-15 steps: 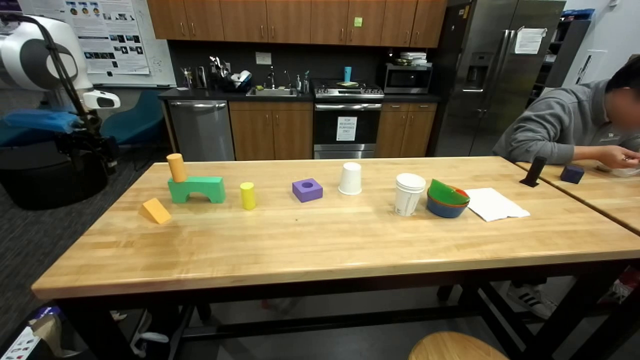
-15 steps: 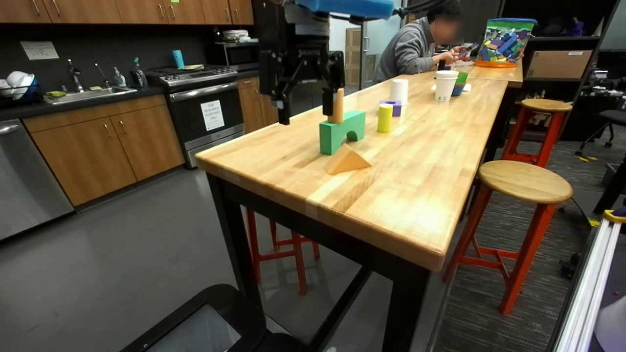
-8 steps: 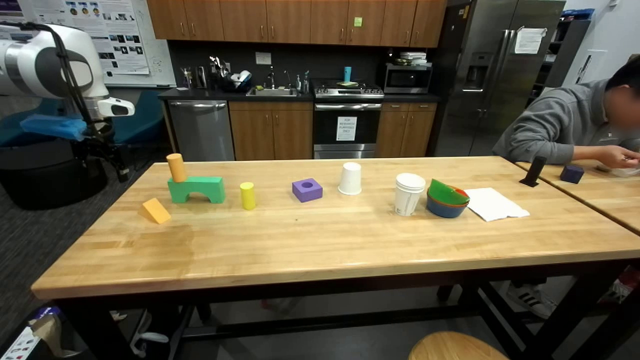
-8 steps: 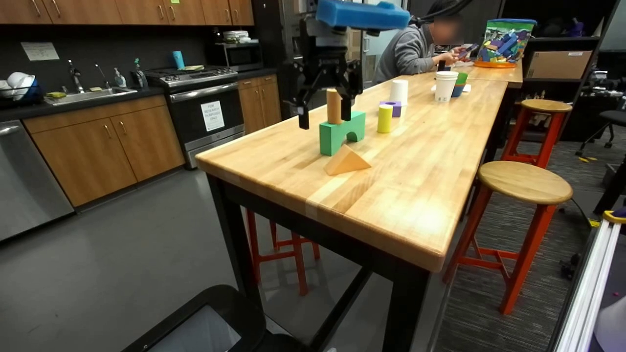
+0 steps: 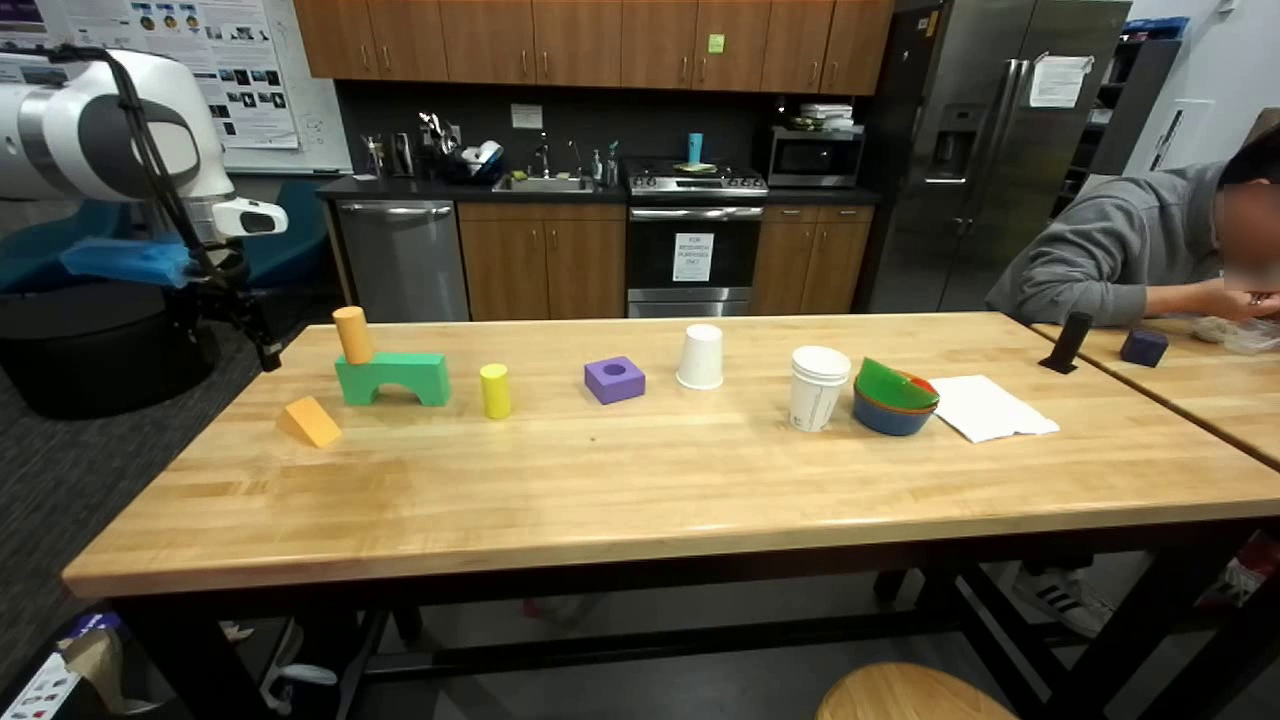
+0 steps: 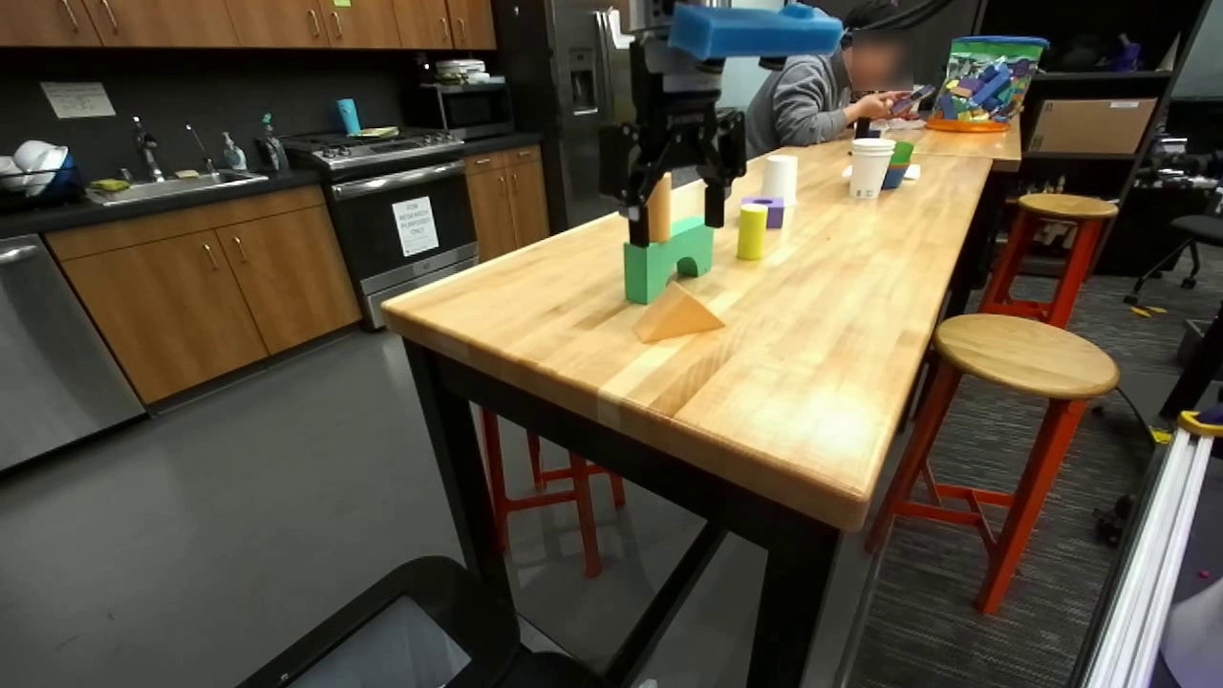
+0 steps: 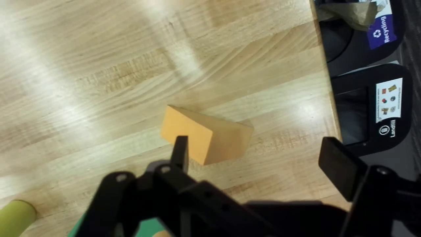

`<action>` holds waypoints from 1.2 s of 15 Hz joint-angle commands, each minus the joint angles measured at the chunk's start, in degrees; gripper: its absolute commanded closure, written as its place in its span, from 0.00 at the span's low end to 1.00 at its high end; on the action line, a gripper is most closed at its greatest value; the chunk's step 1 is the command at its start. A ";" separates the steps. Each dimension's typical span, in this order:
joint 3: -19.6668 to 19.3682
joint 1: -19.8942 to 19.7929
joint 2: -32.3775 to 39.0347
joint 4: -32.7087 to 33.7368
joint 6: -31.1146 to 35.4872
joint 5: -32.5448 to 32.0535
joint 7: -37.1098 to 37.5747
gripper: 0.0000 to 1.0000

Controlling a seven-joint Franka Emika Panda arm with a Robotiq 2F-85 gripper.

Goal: Put the yellow cylinder on top of the green block

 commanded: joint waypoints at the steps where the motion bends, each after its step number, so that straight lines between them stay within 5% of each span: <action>1: -0.61 -0.58 -4.32 -3.26 0.02 -2.18 -2.79 0.00; 11: -5.09 -2.86 -8.32 -7.19 1.92 -4.78 -18.17 0.00; 18: -7.25 -4.37 -7.79 -6.74 1.07 -4.19 -19.96 0.00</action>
